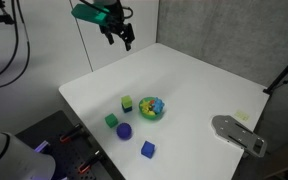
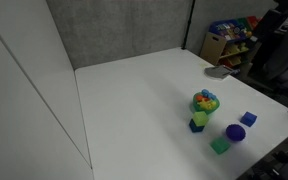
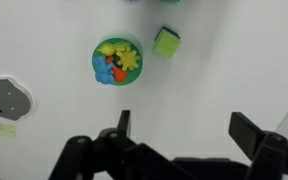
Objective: Put the yellow block in the green bowl.
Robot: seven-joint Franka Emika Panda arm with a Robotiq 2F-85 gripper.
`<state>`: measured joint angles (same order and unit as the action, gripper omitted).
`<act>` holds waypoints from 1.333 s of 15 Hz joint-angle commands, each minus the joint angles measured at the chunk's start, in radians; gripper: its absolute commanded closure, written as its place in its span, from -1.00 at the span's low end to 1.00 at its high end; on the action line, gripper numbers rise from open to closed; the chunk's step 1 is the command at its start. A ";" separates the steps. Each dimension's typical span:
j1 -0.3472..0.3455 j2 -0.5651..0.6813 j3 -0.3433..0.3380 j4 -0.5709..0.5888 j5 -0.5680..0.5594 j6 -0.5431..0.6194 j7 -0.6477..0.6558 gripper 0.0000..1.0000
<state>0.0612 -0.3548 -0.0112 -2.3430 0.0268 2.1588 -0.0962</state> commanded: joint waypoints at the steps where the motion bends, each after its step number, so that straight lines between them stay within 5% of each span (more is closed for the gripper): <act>1: -0.031 0.136 0.026 0.071 -0.043 0.041 0.078 -1.00; 20: 0.039 0.638 0.057 0.182 -0.025 0.222 0.370 -1.00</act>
<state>0.0884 0.2298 0.0452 -2.1804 -0.0130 2.3377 0.2276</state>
